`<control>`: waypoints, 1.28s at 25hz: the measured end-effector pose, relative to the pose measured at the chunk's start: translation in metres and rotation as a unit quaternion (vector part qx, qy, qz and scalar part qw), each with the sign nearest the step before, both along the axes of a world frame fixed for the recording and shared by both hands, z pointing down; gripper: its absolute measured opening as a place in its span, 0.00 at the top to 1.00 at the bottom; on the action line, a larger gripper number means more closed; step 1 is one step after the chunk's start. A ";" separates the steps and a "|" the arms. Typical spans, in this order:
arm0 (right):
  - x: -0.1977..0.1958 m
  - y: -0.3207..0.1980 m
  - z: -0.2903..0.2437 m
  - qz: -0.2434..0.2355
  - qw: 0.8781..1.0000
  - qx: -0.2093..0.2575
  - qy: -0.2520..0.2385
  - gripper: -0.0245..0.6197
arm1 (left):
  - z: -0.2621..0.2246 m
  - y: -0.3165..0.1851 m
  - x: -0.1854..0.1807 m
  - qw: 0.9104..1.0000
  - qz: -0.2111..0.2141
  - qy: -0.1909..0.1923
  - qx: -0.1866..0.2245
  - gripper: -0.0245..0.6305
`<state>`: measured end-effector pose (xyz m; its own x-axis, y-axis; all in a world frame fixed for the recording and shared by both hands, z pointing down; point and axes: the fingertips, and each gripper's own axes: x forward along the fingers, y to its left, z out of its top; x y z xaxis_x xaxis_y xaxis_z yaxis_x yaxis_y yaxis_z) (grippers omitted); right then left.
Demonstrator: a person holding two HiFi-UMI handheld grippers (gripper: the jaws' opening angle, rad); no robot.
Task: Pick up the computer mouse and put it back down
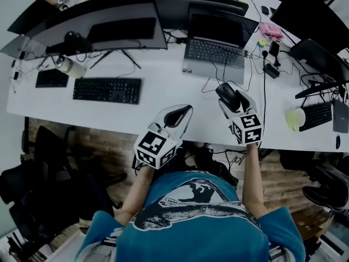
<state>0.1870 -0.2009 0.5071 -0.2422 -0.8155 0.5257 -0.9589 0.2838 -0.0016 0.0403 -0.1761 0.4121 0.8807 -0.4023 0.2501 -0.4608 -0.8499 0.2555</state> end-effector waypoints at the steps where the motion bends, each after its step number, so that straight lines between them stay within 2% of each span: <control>1: 0.007 0.001 0.009 0.004 1.000 -0.008 0.002 0.49 | 0.000 0.002 0.004 1.000 0.001 -0.001 0.000 0.94; 7: 0.037 0.006 0.065 0.028 0.997 -0.062 -0.029 0.49 | 0.001 0.012 0.017 1.000 0.000 -0.010 -0.001 0.94; 16: 0.055 0.004 0.130 0.030 0.992 -0.121 0.006 0.49 | 0.006 0.020 0.027 1.000 -0.013 -0.021 -0.005 0.94; 24: 0.059 0.006 0.159 0.036 0.987 -0.155 0.009 0.49 | 0.011 0.026 0.021 0.999 -0.033 -0.031 -0.011 0.94; 32: 0.057 0.008 0.163 0.029 0.987 -0.161 0.011 0.48 | 0.012 0.025 0.014 0.999 -0.041 -0.032 -0.014 0.94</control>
<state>0.2438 -0.1934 0.6696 -0.1868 -0.6177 0.7639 -0.9741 0.2172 -0.0625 0.0540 -0.1511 0.4243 0.8266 -0.4651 0.3169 -0.5452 -0.8014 0.2459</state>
